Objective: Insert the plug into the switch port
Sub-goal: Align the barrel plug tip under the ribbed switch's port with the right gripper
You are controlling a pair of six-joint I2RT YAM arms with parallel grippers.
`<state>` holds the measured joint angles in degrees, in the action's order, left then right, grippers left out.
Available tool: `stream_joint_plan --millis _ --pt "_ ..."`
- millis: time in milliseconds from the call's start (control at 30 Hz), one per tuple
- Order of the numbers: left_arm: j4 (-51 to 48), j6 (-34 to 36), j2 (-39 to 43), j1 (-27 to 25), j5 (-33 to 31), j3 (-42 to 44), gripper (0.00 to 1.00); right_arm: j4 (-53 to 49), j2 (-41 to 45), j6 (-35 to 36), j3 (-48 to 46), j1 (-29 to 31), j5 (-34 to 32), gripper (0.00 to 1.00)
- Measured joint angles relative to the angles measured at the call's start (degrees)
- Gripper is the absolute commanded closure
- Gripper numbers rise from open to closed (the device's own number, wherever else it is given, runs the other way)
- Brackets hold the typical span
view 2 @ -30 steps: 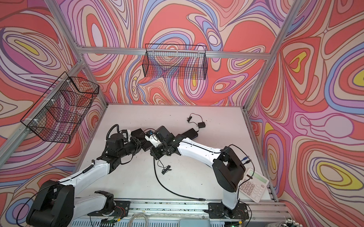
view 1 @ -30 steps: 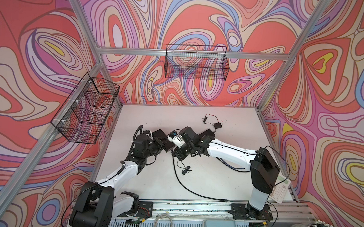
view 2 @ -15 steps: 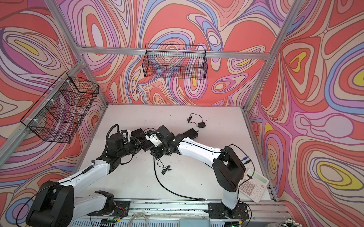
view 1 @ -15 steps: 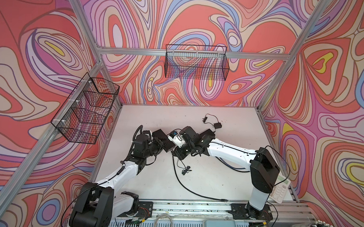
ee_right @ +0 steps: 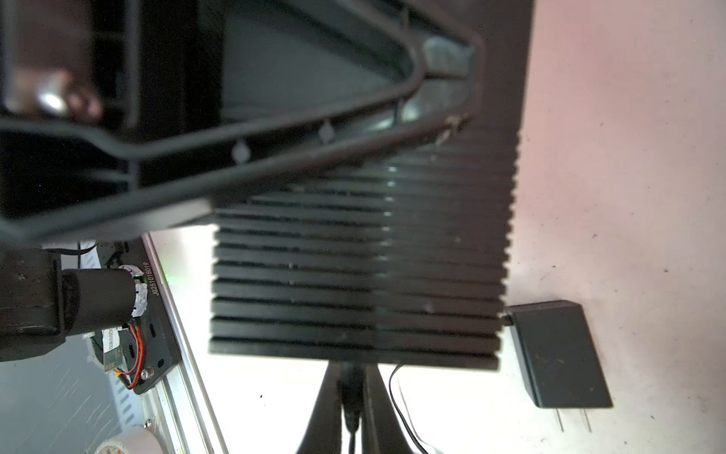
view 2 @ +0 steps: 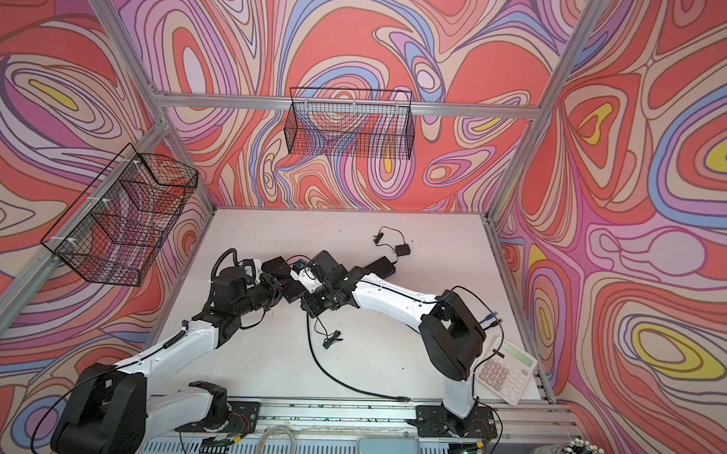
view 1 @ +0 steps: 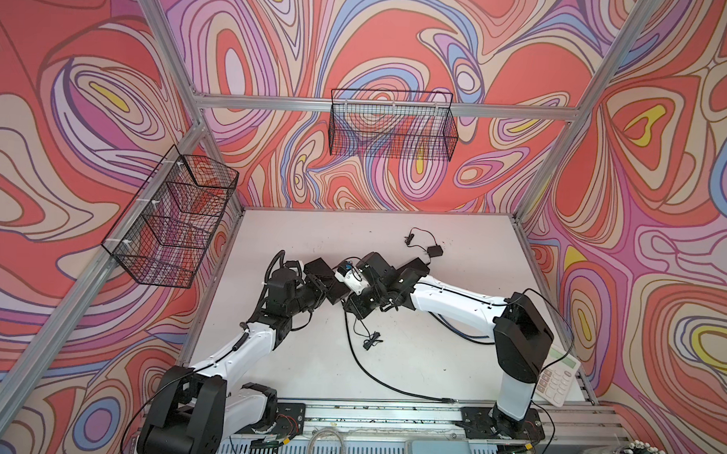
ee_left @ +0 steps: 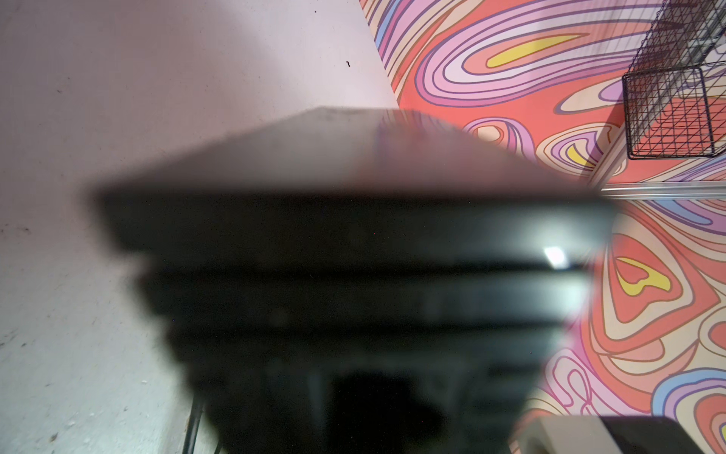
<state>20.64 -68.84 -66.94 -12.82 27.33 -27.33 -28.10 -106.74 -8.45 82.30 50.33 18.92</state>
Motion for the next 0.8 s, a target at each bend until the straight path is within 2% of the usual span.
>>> stream_joint_plan --millis 800 --pt "0.20 0.20 -0.55 0.00 -0.13 0.02 0.77 -0.42 0.00 0.02 0.39 0.00 0.02 1.00"
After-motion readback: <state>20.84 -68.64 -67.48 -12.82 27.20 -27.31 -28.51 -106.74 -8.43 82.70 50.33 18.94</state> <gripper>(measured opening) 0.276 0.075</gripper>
